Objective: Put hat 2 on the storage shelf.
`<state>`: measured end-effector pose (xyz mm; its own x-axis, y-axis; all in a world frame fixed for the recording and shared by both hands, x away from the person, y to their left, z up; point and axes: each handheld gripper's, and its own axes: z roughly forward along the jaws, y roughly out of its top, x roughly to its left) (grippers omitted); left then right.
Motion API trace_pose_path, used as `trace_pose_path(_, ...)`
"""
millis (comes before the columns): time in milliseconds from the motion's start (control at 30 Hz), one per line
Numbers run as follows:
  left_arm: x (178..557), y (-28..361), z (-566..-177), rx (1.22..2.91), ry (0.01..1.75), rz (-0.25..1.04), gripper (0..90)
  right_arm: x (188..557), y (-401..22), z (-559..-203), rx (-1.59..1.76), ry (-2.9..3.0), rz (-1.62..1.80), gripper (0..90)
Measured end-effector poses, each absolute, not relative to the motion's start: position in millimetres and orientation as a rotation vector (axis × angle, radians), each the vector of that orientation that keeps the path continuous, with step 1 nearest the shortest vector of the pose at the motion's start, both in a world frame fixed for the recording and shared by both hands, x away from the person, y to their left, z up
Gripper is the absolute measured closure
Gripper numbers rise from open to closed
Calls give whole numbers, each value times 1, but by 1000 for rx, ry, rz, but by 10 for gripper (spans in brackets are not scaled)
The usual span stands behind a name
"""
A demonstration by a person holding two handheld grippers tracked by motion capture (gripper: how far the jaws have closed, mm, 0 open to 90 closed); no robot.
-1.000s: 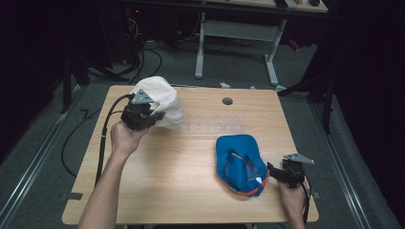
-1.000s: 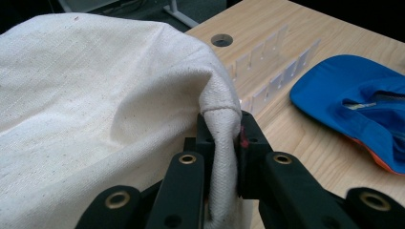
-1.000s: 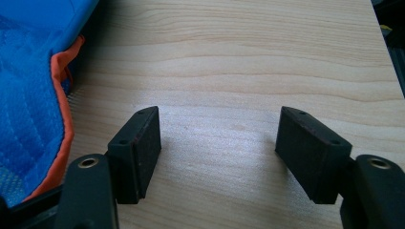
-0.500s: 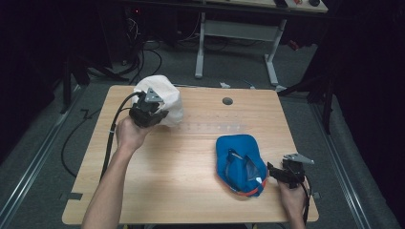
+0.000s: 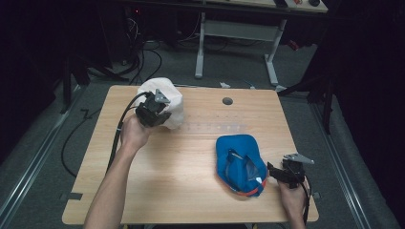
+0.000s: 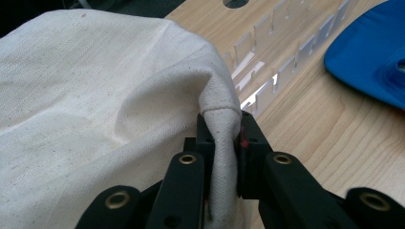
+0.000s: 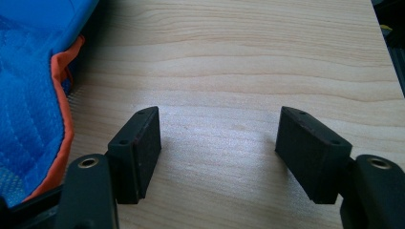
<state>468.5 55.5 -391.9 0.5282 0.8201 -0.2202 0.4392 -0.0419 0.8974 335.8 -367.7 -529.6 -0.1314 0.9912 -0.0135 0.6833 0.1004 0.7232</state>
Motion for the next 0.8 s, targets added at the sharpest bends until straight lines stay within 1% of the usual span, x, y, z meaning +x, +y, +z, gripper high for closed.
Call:
trace_pose_path(300, 466, 53, -396, 1728, 1084, 403, 833, 336, -368, -530, 1632, 1874, 789, 324)
trace_pose_path(800, 473, 50, -400, 1739, 1152, 314, 838, 336, -368, -530, 1632, 1874, 787, 323)
